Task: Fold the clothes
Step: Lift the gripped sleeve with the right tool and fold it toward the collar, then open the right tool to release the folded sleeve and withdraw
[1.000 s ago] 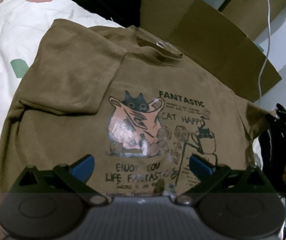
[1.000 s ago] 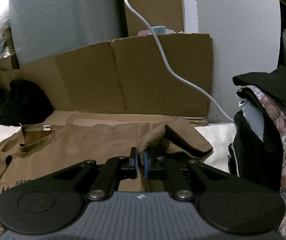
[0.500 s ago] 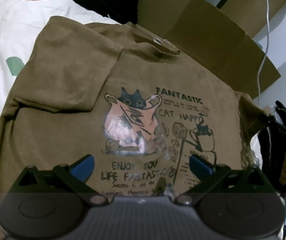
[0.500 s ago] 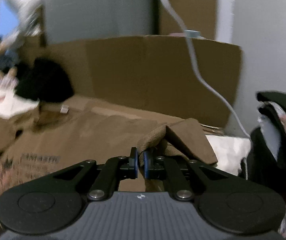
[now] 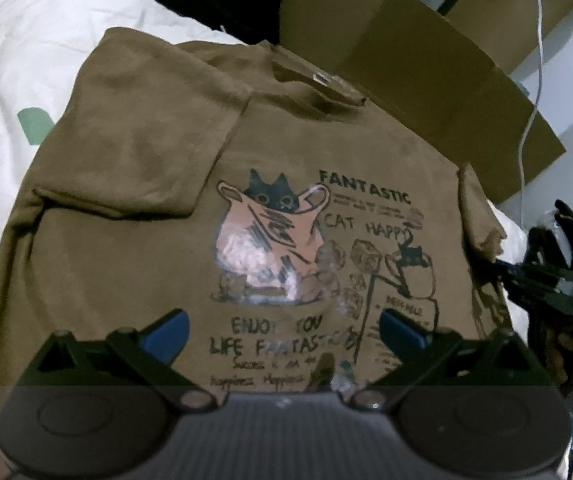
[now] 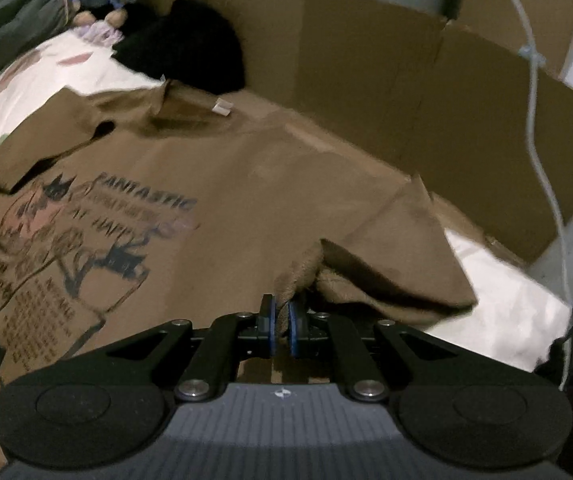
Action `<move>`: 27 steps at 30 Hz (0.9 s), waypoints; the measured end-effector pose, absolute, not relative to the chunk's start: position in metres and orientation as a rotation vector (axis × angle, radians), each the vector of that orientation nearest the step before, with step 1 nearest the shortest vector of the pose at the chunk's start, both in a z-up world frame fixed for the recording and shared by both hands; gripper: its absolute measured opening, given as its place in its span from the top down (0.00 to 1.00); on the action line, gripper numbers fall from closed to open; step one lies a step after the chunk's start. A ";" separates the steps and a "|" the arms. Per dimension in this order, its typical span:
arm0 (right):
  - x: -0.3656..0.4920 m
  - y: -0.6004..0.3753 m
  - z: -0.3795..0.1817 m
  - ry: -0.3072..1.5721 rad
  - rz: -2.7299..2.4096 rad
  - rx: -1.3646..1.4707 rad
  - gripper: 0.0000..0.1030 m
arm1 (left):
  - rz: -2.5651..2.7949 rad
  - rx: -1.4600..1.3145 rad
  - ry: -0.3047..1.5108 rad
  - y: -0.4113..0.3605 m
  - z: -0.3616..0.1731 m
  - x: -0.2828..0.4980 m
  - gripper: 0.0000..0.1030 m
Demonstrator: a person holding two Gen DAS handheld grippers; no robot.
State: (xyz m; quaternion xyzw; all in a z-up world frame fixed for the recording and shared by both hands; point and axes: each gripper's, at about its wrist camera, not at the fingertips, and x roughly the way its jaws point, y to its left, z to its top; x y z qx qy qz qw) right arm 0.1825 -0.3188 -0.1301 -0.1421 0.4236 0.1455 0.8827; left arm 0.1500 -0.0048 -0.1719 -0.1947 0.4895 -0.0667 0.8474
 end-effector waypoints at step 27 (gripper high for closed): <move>0.233 -0.435 -0.135 0.929 -0.015 0.155 0.41 | -0.141 -0.393 1.060 0.001 -0.173 0.148 0.00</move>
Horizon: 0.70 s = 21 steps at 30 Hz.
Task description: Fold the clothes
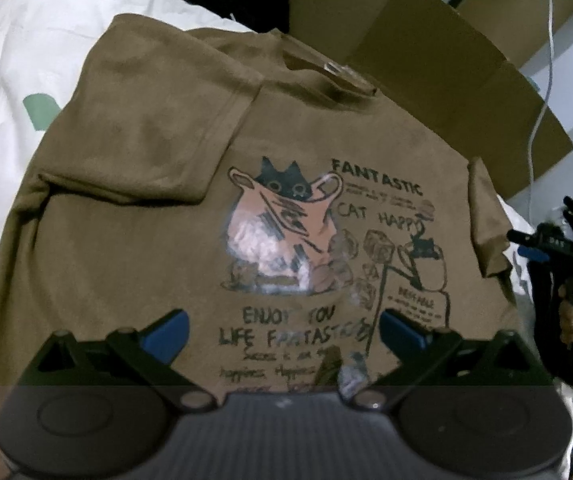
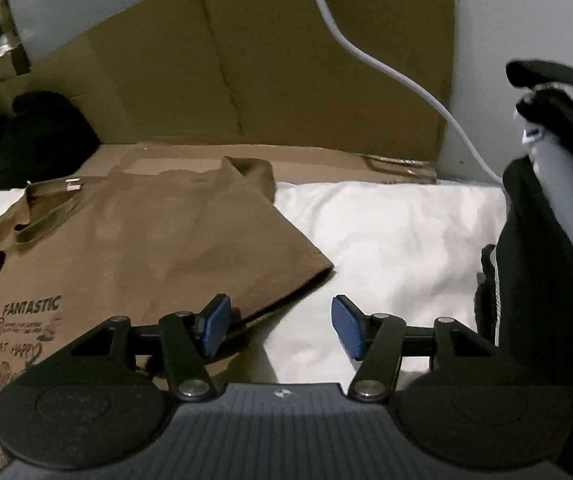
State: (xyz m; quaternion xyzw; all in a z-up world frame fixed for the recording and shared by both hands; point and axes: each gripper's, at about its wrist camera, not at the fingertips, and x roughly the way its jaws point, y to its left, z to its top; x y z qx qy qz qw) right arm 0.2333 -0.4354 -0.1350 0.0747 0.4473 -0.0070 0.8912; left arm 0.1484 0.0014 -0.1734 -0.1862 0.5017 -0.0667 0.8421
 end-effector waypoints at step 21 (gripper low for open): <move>0.261 -0.434 -0.143 0.930 0.001 0.254 0.88 | -0.151 -0.371 1.082 -0.001 -0.179 0.141 0.00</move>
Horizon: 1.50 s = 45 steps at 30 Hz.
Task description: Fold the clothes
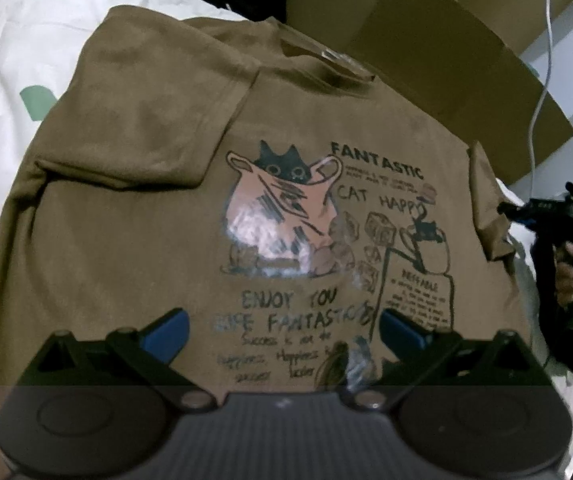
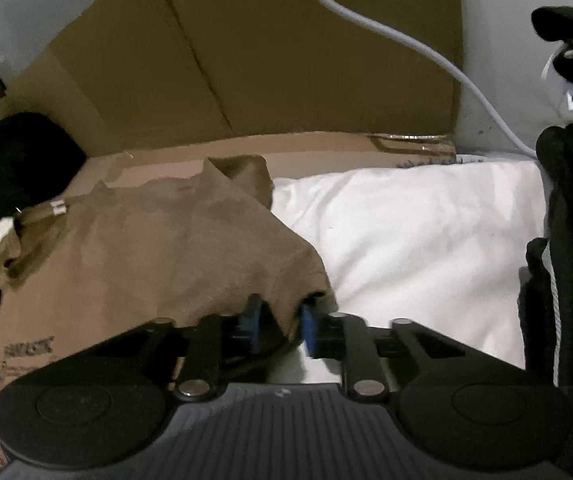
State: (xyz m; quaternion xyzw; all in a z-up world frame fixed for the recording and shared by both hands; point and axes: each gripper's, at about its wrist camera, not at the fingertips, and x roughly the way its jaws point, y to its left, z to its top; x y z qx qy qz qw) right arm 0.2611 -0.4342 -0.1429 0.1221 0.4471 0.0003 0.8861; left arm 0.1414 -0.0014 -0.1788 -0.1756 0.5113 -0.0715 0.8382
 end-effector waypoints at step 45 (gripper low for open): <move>0.231 -0.322 -0.125 0.915 0.295 -0.006 0.53 | -0.156 -0.396 1.046 0.003 -0.172 0.142 0.00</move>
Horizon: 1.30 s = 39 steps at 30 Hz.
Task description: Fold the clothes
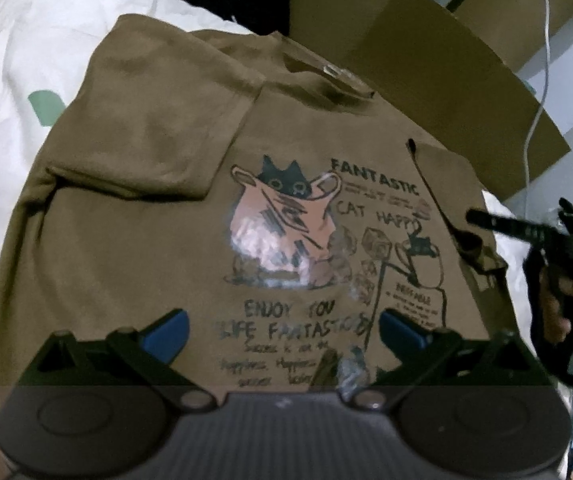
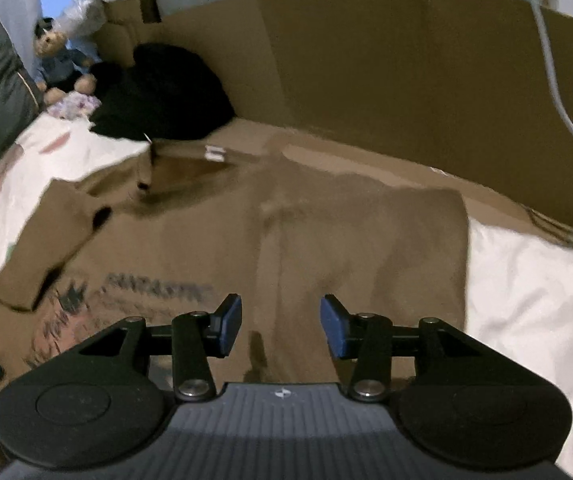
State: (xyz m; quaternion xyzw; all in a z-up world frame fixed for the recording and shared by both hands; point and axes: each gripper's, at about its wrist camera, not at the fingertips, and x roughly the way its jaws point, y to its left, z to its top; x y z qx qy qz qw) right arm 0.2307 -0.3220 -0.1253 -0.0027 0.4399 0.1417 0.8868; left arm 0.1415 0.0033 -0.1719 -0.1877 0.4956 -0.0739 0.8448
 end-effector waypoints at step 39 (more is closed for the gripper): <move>0.187 -0.339 -0.135 0.933 0.372 -0.022 0.53 | -0.148 -0.397 1.048 0.005 -0.171 0.141 0.00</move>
